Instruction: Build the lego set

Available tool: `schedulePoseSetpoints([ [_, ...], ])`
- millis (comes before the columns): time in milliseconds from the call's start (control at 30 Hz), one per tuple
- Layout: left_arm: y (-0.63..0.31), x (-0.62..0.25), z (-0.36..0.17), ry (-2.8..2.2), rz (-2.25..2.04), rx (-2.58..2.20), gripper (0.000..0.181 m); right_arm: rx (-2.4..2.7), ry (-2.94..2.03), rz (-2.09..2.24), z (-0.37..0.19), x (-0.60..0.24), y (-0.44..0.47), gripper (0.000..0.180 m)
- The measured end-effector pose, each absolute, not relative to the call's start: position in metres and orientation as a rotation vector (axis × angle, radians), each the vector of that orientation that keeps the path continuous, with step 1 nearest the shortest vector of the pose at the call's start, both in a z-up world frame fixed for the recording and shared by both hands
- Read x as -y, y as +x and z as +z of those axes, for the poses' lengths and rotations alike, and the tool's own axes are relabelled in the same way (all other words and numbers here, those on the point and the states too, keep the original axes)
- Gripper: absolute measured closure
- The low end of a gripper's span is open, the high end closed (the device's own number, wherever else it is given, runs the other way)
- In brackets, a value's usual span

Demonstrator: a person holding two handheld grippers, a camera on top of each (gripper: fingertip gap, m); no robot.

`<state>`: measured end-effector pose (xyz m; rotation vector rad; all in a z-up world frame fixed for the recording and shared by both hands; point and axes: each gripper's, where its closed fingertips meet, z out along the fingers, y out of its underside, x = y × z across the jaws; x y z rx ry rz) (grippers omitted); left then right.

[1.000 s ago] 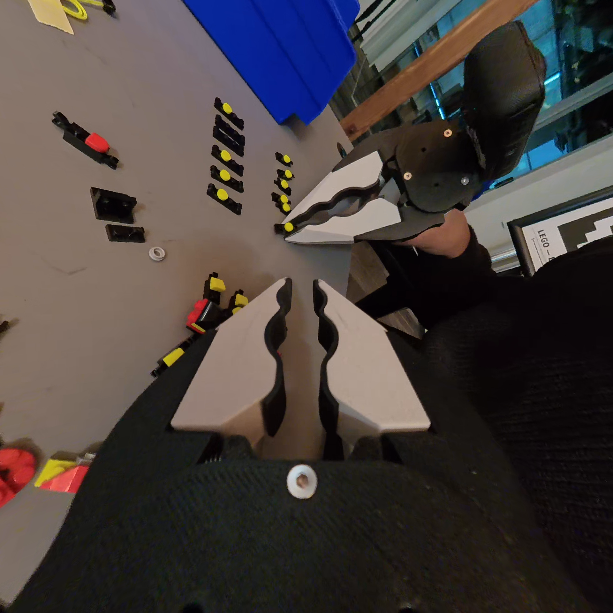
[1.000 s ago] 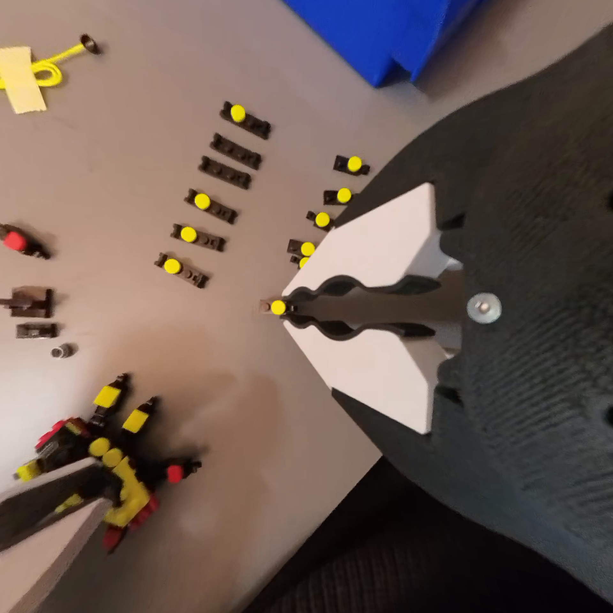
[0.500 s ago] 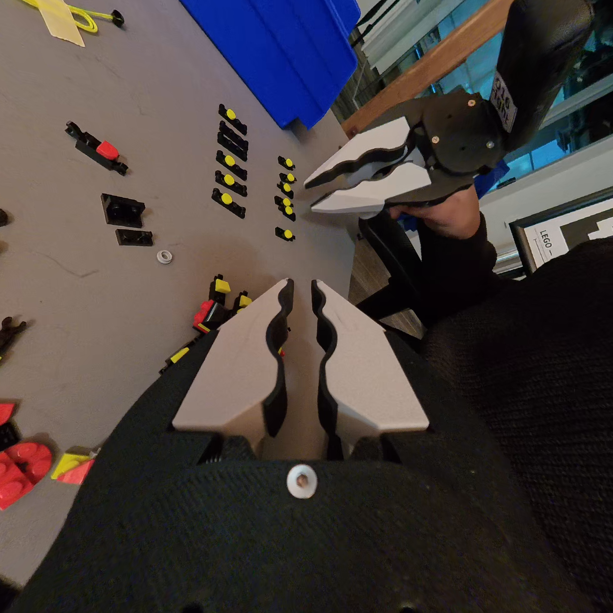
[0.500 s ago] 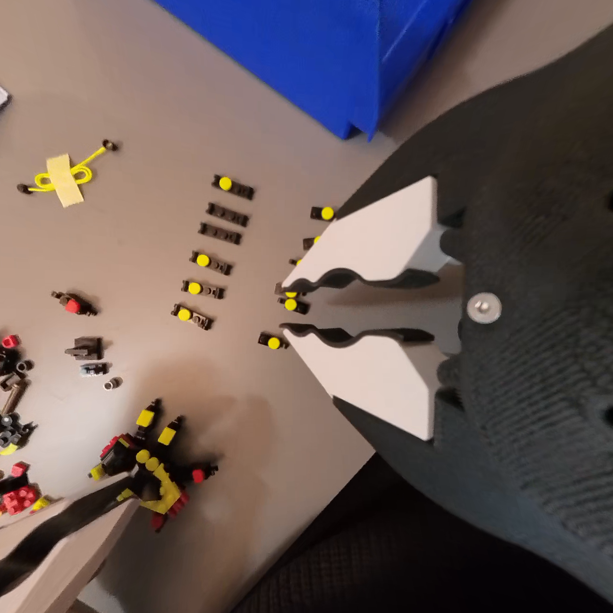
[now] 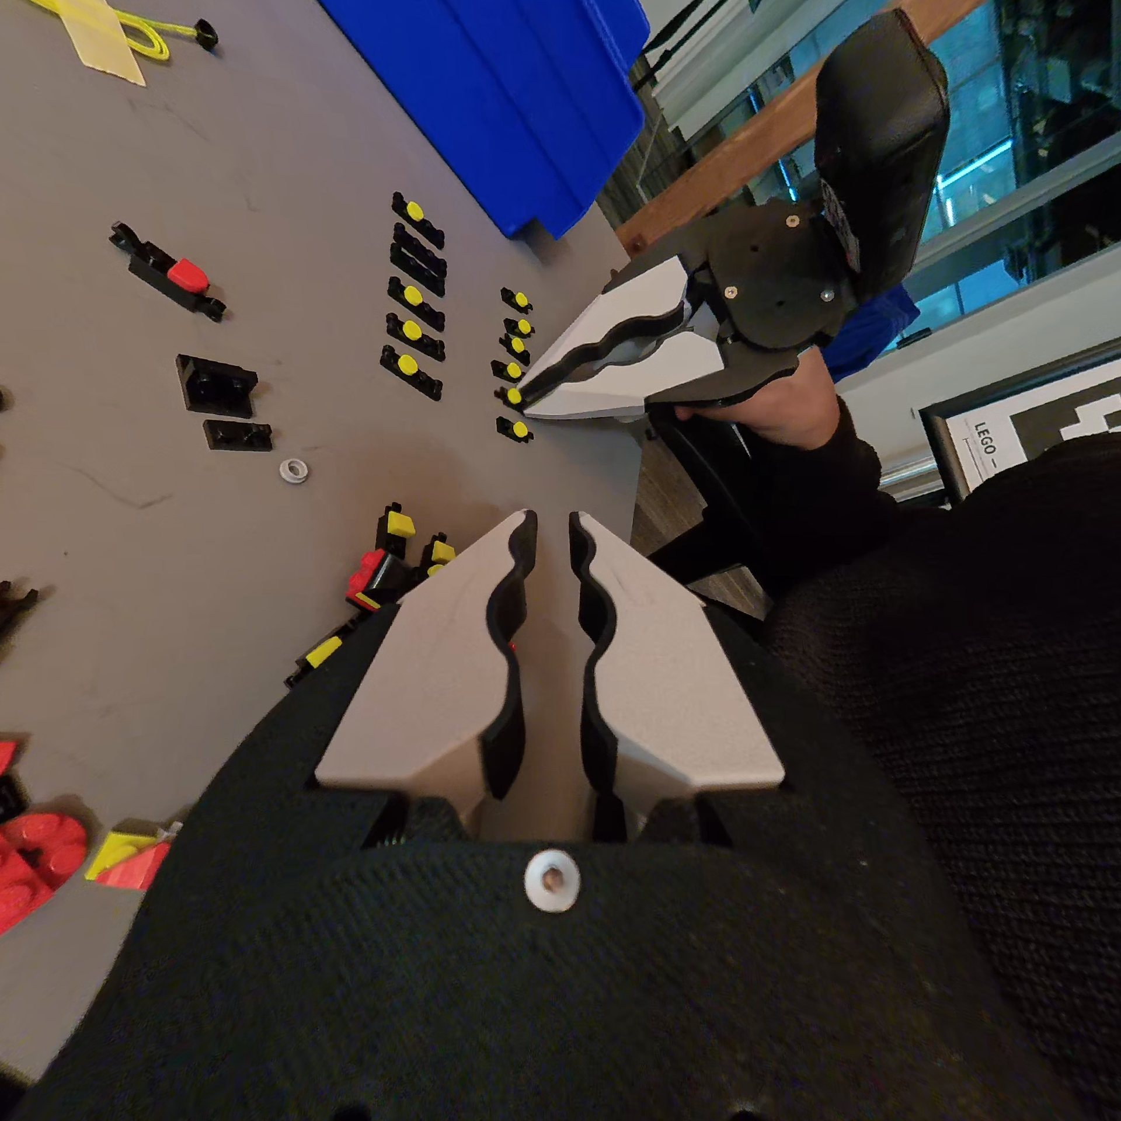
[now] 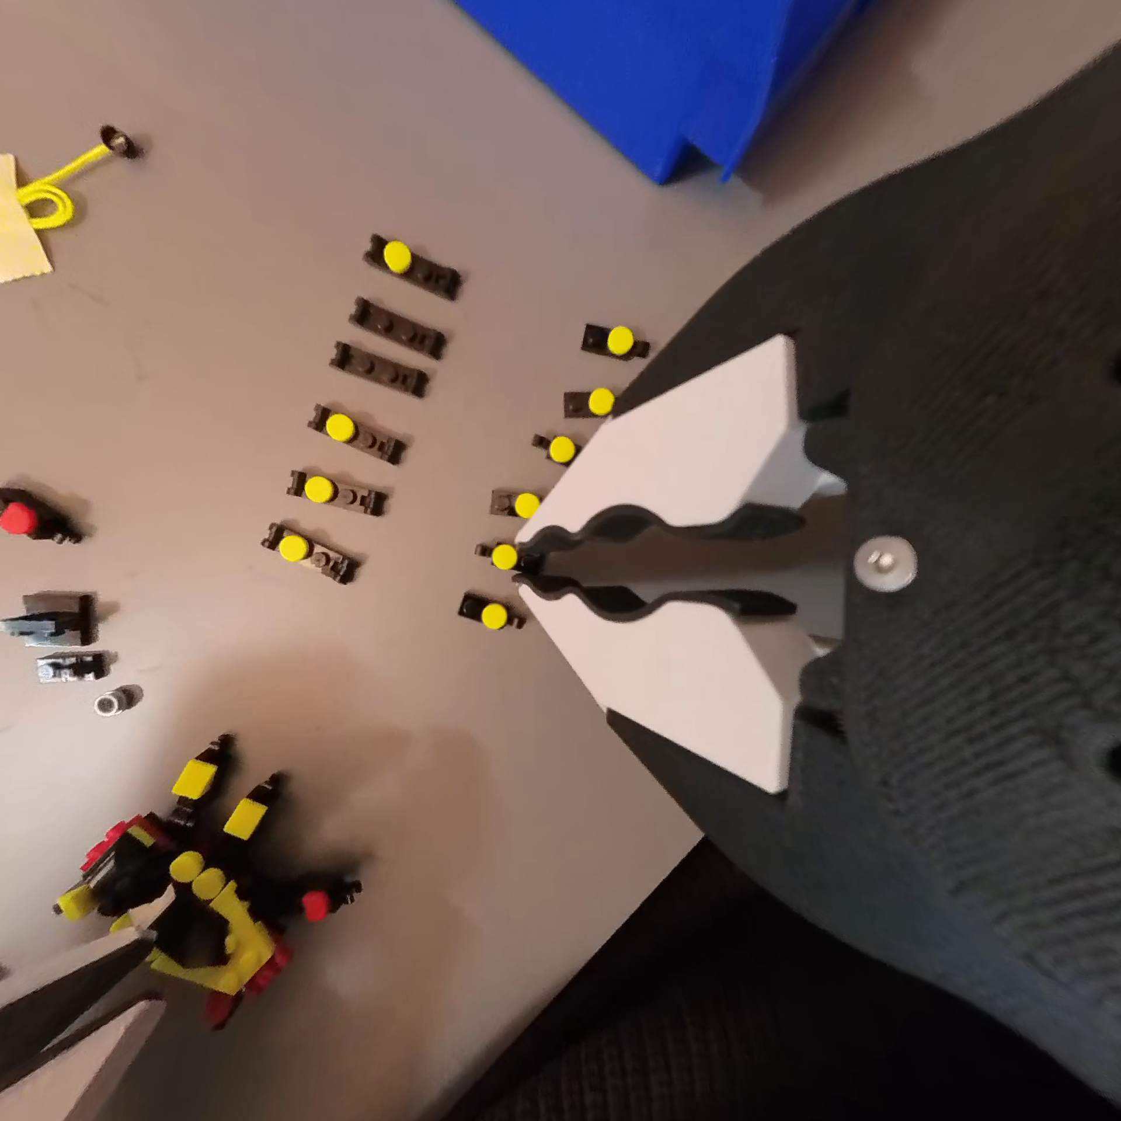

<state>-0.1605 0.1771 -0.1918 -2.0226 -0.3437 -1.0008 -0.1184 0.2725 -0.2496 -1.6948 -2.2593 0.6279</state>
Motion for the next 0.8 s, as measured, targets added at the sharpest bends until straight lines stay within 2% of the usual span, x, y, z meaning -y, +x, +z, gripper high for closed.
schedulePoseSetpoints([
  [33,-0.161,-0.177,-0.191,-2.021,-1.001,0.343,0.173,2.261,-1.682,0.618,-0.249,-0.273,-0.119,0.174],
  [133,-0.161,-0.177,-0.190,-2.017,-0.998,0.344,0.173,2.223,-1.613,0.596,-0.238,-0.282,-0.122,0.177],
  [233,-0.163,-0.177,-0.188,-2.007,-0.991,0.343,0.173,2.026,-1.506,0.579,-0.202,-0.313,-0.132,0.180],
  [367,-0.169,-0.175,-0.181,-1.992,-0.944,0.325,0.172,1.811,-1.431,0.713,-0.161,-0.337,-0.134,0.172],
  [500,-0.181,-0.166,-0.174,-1.997,-0.803,0.268,0.169,1.790,-1.391,0.729,-0.165,-0.343,-0.132,0.167],
  [567,-0.190,-0.157,-0.176,-2.032,-0.701,0.238,0.159,1.789,-1.370,0.684,-0.167,-0.347,-0.132,0.168],
  [633,-0.206,-0.143,-0.178,-2.079,-0.551,0.224,0.140,1.760,-1.309,0.674,-0.161,-0.348,-0.134,0.173],
  [700,-0.227,-0.126,-0.178,-2.088,-0.391,0.261,0.125,1.728,-1.265,0.716,-0.156,-0.345,-0.136,0.169],
  [800,-0.246,-0.101,-0.173,-2.045,-0.285,0.327,0.114,1.739,-1.247,0.840,-0.163,-0.325,-0.142,0.161],
])
